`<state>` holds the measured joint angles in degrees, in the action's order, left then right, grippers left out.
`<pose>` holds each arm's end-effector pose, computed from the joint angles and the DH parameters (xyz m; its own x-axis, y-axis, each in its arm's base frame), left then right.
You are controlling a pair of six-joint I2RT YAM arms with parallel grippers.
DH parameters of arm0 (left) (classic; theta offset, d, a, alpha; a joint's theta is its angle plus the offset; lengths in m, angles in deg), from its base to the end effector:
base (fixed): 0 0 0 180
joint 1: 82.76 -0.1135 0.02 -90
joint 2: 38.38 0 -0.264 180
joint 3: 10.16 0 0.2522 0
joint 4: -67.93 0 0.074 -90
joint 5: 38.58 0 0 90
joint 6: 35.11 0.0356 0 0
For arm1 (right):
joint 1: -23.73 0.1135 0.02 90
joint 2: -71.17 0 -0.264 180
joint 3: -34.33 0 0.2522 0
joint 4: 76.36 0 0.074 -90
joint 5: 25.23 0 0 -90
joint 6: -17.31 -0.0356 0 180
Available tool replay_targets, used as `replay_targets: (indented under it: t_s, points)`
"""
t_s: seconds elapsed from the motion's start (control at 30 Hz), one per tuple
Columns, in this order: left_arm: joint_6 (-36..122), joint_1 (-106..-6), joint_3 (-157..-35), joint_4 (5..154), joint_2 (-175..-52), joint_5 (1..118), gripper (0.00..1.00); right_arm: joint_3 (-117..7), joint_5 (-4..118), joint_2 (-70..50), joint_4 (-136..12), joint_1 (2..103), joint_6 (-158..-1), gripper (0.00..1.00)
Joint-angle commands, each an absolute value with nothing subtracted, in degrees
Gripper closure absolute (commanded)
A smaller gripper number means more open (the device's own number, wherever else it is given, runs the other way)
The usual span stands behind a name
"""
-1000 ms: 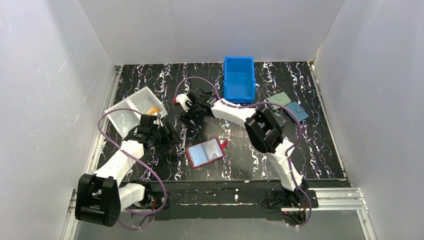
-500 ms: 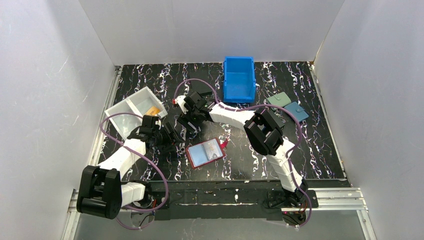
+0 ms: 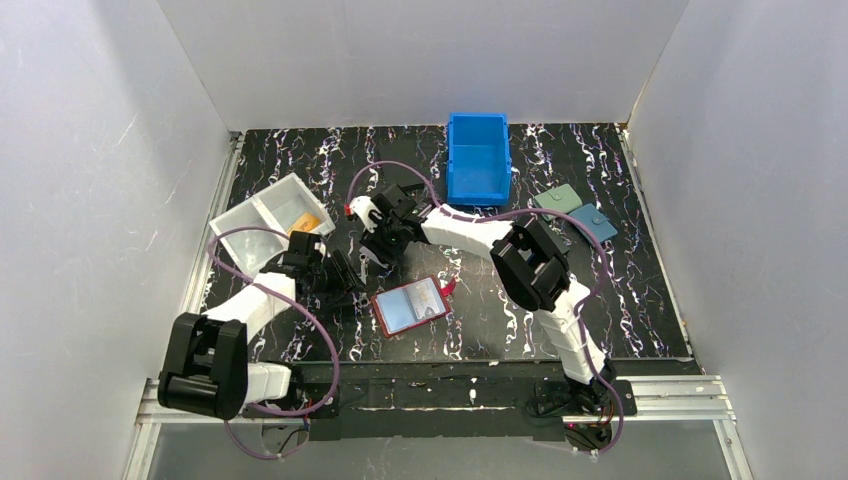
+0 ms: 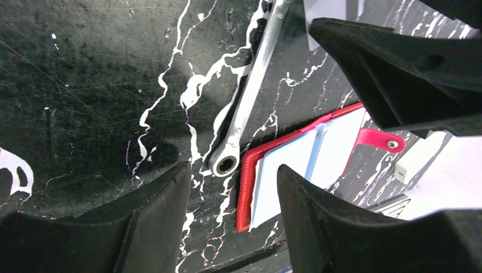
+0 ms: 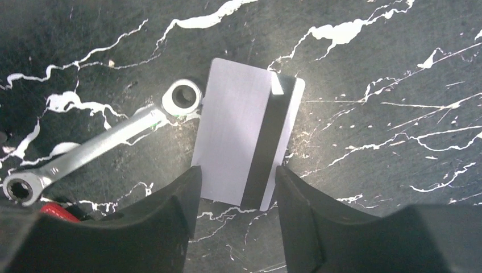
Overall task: Take the credit cards out of the card holder
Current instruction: Move the credit card to the center of the board, then move the card holder to the center of the board.
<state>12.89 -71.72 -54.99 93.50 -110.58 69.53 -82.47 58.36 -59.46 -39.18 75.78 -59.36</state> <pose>0.2219 -0.0546 0.1629 -0.8269 -0.4866 -0.2819 -0.2522 0.7689 -0.5876 0.3078 0.4011 0.1686 -0.2745 -0.7245 -0.6322 -0.9147 0.3995 -0.0606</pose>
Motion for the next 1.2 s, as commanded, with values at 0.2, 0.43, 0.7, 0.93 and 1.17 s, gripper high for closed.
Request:
replay_targets:
  t_s: [0.2,0.43,0.7,0.93,1.17]
  points:
    - [15.39,-71.89,-59.27,93.46,-117.06,68.59,0.52,-76.11,54.74,-61.60,-24.82,69.36,-54.41,0.52]
    - [20.29,-71.87,-62.96,98.40,-112.97,64.18,0.52,-77.95,51.19,-59.38,-26.95,69.08,-55.68,0.31]
    - [24.44,-72.02,-59.98,101.24,-99.41,69.53,0.53,-75.66,41.80,-52.83,-24.35,69.34,-45.45,0.28]
    - [20.30,-73.18,-56.30,97.24,-98.44,80.70,0.59,-63.43,26.11,-38.92,-14.08,71.78,-18.43,0.31]
    - [15.28,-73.25,-53.80,92.02,-100.45,84.28,0.77,-52.52,30.53,-33.03,-28.07,83.12,-17.38,0.35]
